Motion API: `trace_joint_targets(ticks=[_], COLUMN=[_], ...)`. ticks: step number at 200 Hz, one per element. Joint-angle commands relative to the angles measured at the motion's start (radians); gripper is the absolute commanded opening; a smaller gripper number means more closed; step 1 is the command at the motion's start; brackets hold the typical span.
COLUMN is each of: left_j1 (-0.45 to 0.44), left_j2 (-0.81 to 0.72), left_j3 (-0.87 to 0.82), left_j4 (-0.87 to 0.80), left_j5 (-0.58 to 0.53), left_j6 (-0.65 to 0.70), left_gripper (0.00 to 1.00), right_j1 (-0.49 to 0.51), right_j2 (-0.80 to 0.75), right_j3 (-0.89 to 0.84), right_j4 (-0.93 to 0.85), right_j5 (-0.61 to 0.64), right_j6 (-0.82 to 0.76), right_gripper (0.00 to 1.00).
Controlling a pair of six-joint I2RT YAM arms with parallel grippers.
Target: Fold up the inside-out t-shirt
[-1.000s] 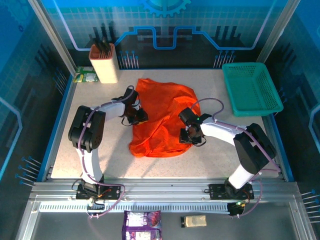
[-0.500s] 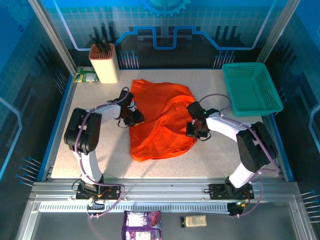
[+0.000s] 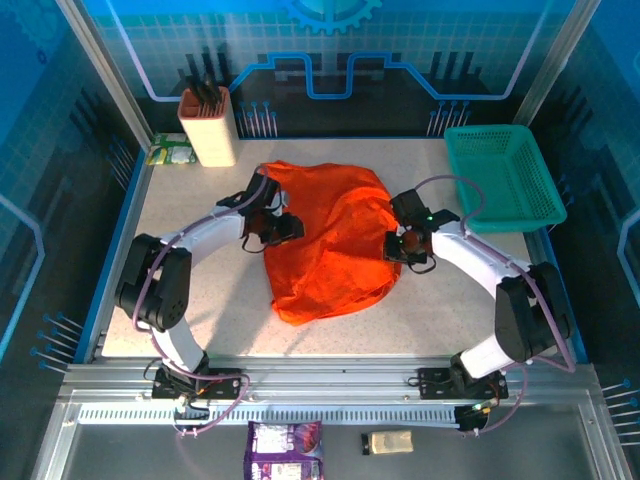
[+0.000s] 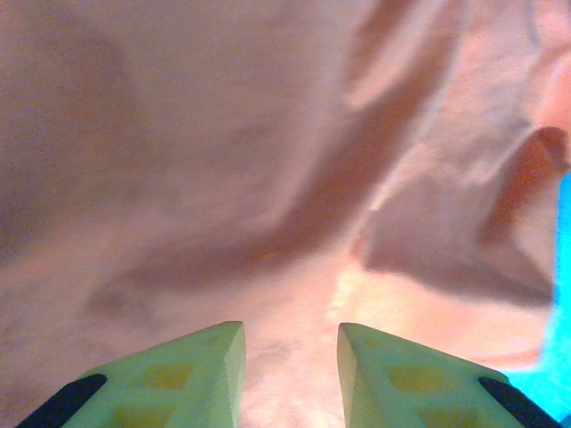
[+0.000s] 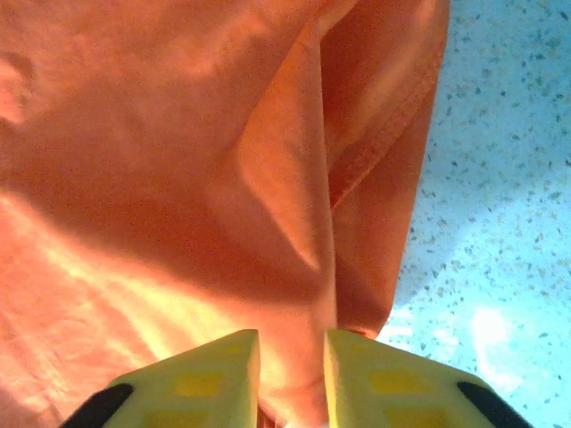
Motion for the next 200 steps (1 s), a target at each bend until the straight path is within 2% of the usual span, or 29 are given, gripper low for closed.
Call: trace_joint_targets(ticks=[1,26,80,121,140,170,200], left_j1=[-0.028,-0.044,-0.075,-0.092,-0.095,-0.104,-0.133], left_j2=[-0.037,-0.042,-0.025,-0.024,-0.025,-0.027,-0.038], left_j3=[0.045,0.044,0.045,0.040,0.046,0.057,0.054], left_j4=[-0.054,-0.042,-0.038,-0.039,-0.040,-0.037,-0.003], left_j5=[0.012,0.019,0.028,0.027,0.026,0.028,0.043], left_j6=[0.039,0.035,0.035,0.034,0.038,0.053,0.081], left_gripper=[0.34,0.35,0.35,0.36,0.36,0.36,0.37], right_j1=[0.007,0.002,-0.003,-0.003,-0.003,0.002,0.009], right_j2=[-0.033,-0.027,0.031,0.055,0.051,0.019,-0.016], right_j3=[-0.048,-0.096,-0.159,-0.160,-0.155,-0.143,-0.076], right_j4=[-0.046,-0.022,0.106,0.112,0.103,0.059,0.023], right_j5=[-0.008,-0.008,-0.117,-0.112,-0.112,-0.105,-0.112], right_j6=[0.023,0.027,0.028,0.022,0.018,0.016,0.011], right_gripper=[0.37,0.41,0.42,0.37,0.24,0.15,0.01])
